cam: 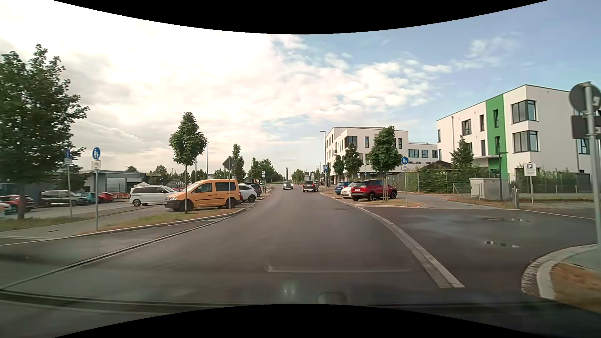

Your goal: Follow the waypoints while adhering to traffic rules and regulations

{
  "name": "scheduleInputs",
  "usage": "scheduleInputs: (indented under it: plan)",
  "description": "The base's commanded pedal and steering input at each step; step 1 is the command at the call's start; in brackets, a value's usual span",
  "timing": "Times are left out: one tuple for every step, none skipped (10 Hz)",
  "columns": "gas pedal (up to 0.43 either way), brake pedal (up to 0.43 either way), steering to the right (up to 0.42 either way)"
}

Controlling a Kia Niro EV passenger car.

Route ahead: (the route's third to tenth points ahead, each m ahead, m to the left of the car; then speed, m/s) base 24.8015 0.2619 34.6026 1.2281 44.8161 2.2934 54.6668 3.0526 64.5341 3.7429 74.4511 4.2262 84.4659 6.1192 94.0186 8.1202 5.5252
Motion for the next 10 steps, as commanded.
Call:
scheduleInputs:
  plan:
    - [0.047,0.0,0.024]
    - [0.059,0.0,0.024]
    - [0.059,0.0,0.024]
    - [0.059,0.0,0.024]
    - [0.079,0.0,0.024]
    - [0.098,0.0,0.025]
    - [0.098,0.0,0.025]
    - [0.098,0.0,0.026]
    - [0.11,0.0,0.026]
    - [0.118,0.0,0.026]
